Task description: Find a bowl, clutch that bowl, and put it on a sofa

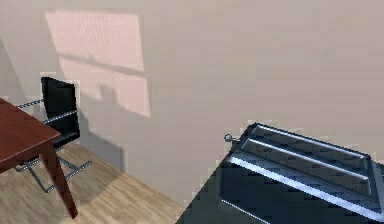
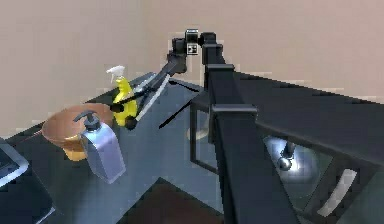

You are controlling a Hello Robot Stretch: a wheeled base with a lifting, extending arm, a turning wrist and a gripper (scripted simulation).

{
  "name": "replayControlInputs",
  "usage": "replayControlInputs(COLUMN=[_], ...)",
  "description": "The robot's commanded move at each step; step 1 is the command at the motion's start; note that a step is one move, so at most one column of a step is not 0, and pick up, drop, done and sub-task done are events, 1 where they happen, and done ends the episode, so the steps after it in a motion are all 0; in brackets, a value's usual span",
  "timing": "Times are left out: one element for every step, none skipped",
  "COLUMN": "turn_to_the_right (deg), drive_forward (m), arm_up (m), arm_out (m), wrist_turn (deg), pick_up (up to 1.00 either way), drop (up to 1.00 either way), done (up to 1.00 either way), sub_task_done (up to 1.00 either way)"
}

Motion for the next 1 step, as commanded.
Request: replayControlInputs(turn_to_the_right=[0.0], drive_forward=[0.0], arm_up=[0.0], arm_out=[-0.48], wrist_turn=[0.0], pick_up=[0.0], drop=[0.0], done=[0.0], sub_task_done=[0.0])
